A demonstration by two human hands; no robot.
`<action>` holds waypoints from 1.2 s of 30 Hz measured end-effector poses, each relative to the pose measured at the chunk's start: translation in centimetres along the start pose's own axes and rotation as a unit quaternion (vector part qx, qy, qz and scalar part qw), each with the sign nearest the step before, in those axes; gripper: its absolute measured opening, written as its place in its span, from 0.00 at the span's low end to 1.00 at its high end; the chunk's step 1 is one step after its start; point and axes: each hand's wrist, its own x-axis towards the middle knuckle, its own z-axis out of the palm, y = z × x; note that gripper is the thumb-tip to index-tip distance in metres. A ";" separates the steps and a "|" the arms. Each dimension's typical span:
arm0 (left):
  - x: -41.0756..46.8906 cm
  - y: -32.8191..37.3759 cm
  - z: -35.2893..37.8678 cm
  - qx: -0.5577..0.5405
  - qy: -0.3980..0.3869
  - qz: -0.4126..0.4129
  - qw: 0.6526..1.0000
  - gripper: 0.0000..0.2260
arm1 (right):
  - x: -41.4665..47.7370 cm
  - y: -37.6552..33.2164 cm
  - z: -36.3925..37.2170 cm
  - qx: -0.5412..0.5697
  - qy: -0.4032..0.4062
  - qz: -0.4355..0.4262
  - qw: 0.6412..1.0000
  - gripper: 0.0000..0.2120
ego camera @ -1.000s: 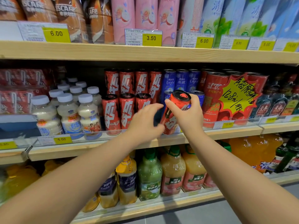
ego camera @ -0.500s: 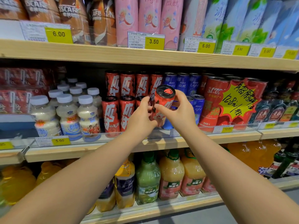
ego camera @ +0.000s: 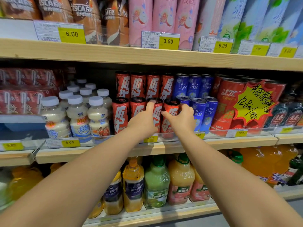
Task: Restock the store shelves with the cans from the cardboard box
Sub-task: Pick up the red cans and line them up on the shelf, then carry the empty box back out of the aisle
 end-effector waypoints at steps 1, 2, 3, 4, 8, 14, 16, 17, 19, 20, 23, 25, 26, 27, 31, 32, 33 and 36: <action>0.0 0.0 0.1 0.004 0.000 -0.001 1.000 0.41 | 0.0 0.0 0.2 0.002 0.007 0.002 1.000 0.32; 0.1 -0.1 0.1 0.006 -0.001 0.000 1.000 0.41 | 0.0 0.0 0.3 0.004 0.014 0.002 1.000 0.32; 0.1 -0.1 0.1 0.008 -0.002 0.000 1.000 0.41 | 0.0 0.0 0.4 0.004 0.016 0.001 1.000 0.32; 0.1 -0.1 0.1 0.007 -0.002 0.000 1.000 0.41 | 0.0 0.1 0.4 0.004 0.013 0.000 1.000 0.32; 0.2 -0.1 0.3 0.005 -0.004 0.000 1.000 0.41 | -0.4 1.0 0.2 -0.001 -0.014 -0.016 1.000 0.32; 0.3 -0.4 0.5 0.003 -0.002 0.007 1.000 0.42 | -1.4 2.6 0.7 -0.051 -0.048 0.003 0.998 0.30; 0.4 -0.5 0.4 -0.003 -0.004 0.012 1.000 0.42 | -1.8 2.7 0.7 -0.060 -0.021 -0.006 0.998 0.30; 0.3 -0.6 0.3 -0.013 -0.001 0.018 1.000 0.42 | -2.0 2.7 0.8 -0.058 0.005 -0.017 0.998 0.29; -0.4 -0.9 0.5 -0.025 0.047 0.045 0.998 0.41 | -2.9 2.1 0.8 -0.015 0.046 -0.061 0.997 0.23; -1.2 -1.2 0.7 -0.030 0.091 0.061 0.994 0.40 | -3.6 1.7 0.9 0.013 0.050 -0.090 0.995 0.19; -4.7 -3.6 2.0 -0.106 0.180 0.049 0.977 0.27 | -6.4 0.6 1.7 0.086 0.016 -0.170 0.981 0.11; -8.2 -6.6 3.8 -0.128 0.185 -0.014 0.974 0.18 | -8.7 0.2 2.7 0.125 -0.023 -0.202 0.971 0.09; -10.4 -8.4 4.8 -0.121 0.177 -0.055 0.975 0.16 | -10.0 0.2 3.4 0.142 -0.046 -0.209 0.966 0.09; -12.7 -10.3 5.8 -0.114 0.165 -0.100 0.974 0.16 | -11.4 0.2 4.2 0.158 -0.074 -0.209 0.962 0.09; -22.6 -16.6 7.5 -0.124 0.143 -0.275 0.943 0.16 | -17.8 0.1 8.0 0.187 -0.210 -0.182 0.942 0.11; -25.2 -17.6 7.3 -0.129 0.153 -0.308 0.930 0.16 | -19.6 0.0 9.1 0.194 -0.239 -0.173 0.936 0.11; -27.7 -18.4 7.0 -0.130 0.168 -0.332 0.919 0.14 | -21.6 -0.1 10.1 0.205 -0.266 -0.162 0.928 0.11; -34.2 -20.2 5.1 -0.106 0.226 -0.378 0.892 0.13 | -28.1 -0.5 12.8 0.242 -0.348 -0.127 0.897 0.10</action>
